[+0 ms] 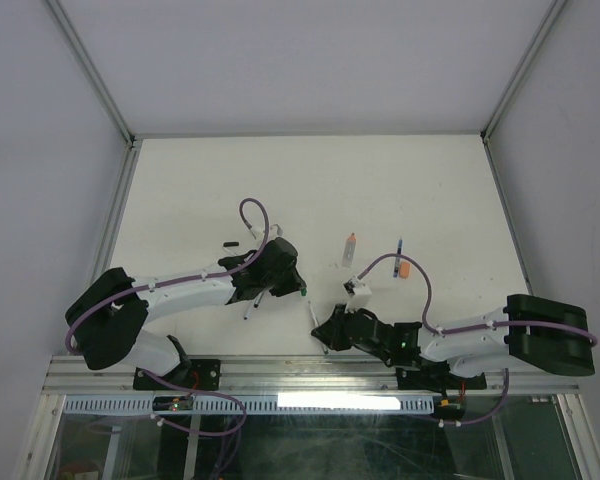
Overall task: Insert the pens into the pen caps
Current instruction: Insert the pen cap onto the pen.
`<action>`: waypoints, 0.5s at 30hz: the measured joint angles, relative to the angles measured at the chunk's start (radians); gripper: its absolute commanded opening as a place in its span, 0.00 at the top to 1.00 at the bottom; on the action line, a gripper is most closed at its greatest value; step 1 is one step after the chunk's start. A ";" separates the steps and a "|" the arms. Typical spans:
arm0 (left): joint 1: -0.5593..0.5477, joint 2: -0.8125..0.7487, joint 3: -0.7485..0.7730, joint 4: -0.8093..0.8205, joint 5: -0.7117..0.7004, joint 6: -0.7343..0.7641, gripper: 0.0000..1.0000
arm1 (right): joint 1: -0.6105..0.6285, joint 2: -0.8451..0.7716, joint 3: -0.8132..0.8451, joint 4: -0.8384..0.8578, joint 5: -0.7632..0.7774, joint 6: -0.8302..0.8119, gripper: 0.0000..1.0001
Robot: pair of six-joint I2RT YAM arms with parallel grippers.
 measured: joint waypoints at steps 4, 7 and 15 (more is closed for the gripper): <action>0.000 0.000 0.000 0.000 0.000 -0.001 0.90 | 0.004 0.003 0.000 0.014 0.014 0.000 1.00; 0.000 0.000 0.000 0.000 0.000 -0.002 0.90 | 0.005 0.004 0.000 0.024 0.016 -0.001 1.00; 0.000 0.027 0.000 0.000 0.000 -0.002 0.90 | 0.005 0.031 0.002 0.039 0.019 -0.001 1.00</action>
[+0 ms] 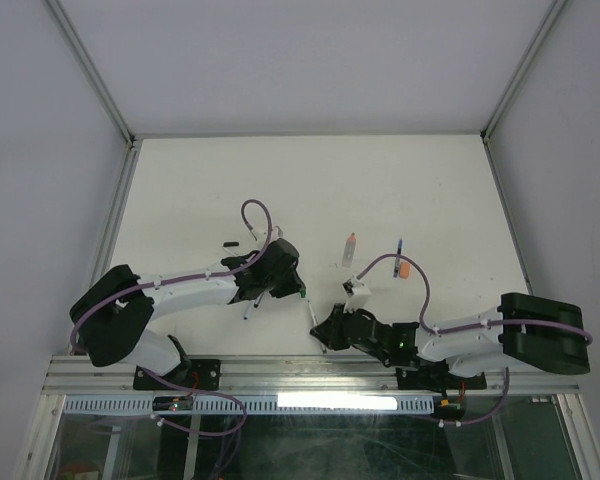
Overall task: Insert the pens into the pen caps
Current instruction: Insert the pen cap onto the pen.
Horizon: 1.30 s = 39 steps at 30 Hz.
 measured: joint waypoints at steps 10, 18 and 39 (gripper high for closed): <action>0.000 0.008 0.000 0.000 0.000 0.000 0.90 | 0.000 0.030 0.017 0.020 0.000 0.000 1.00; 0.000 0.010 0.000 0.000 0.000 0.000 0.90 | 0.000 0.043 0.021 0.029 0.000 0.000 1.00; 0.000 0.017 0.000 0.000 0.001 0.000 0.90 | 0.000 0.087 0.047 0.029 0.003 0.016 1.00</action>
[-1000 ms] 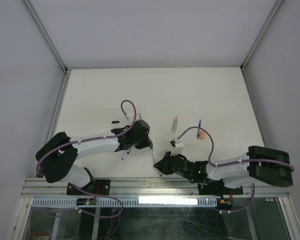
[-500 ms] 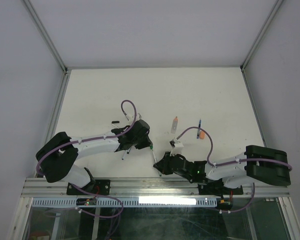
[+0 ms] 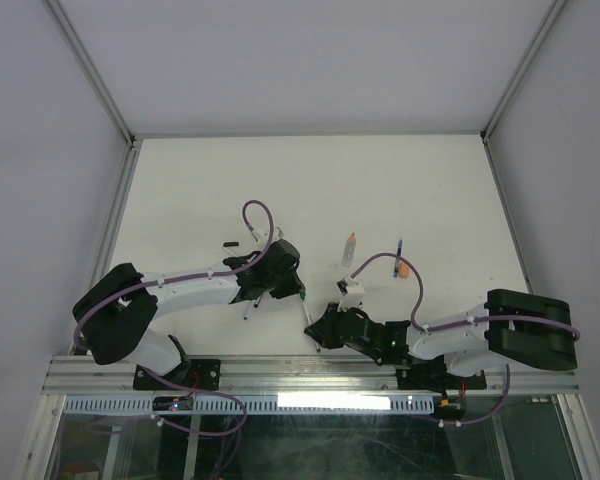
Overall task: Insert the pens into the pen caps
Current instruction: Insert the pen cap onto the pen.
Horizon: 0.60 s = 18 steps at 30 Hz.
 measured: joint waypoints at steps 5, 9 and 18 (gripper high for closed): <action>0.000 0.001 0.000 0.000 0.000 0.000 0.90 | 0.000 0.002 0.007 -0.001 0.003 0.005 1.00; 0.000 0.001 0.000 0.000 0.000 0.000 0.90 | 0.000 0.008 0.011 -0.009 0.013 0.017 1.00; 0.000 0.001 0.000 0.000 0.000 0.000 0.90 | -0.002 0.037 0.035 -0.025 0.017 0.037 1.00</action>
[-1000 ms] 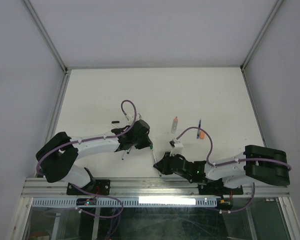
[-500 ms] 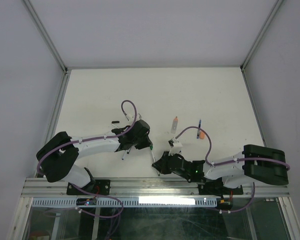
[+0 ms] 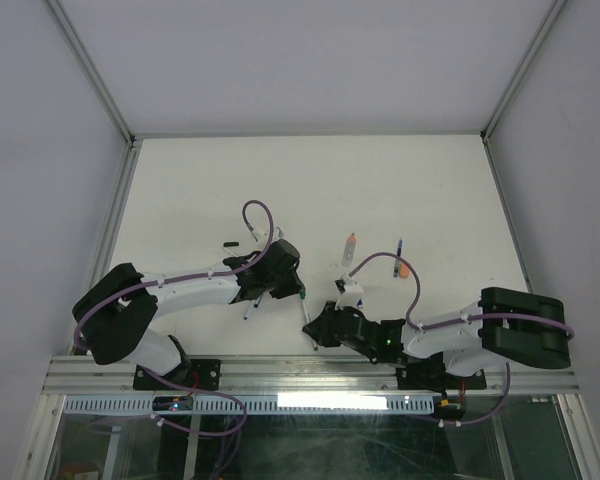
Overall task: Insert the pens into the pen caps
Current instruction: Insert the pen cap onto the pen.
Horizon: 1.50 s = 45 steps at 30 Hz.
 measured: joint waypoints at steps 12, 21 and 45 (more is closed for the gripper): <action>0.000 0.000 0.000 0.000 0.000 0.000 0.91 | -0.021 0.013 0.024 -0.007 0.002 0.003 1.00; 0.000 0.000 0.000 0.008 0.001 0.000 0.91 | -0.051 0.023 0.042 -0.024 -0.001 0.015 1.00; 0.013 -0.001 -0.012 0.025 -0.014 0.004 0.86 | -0.112 0.118 0.123 -0.024 -0.003 -0.083 1.00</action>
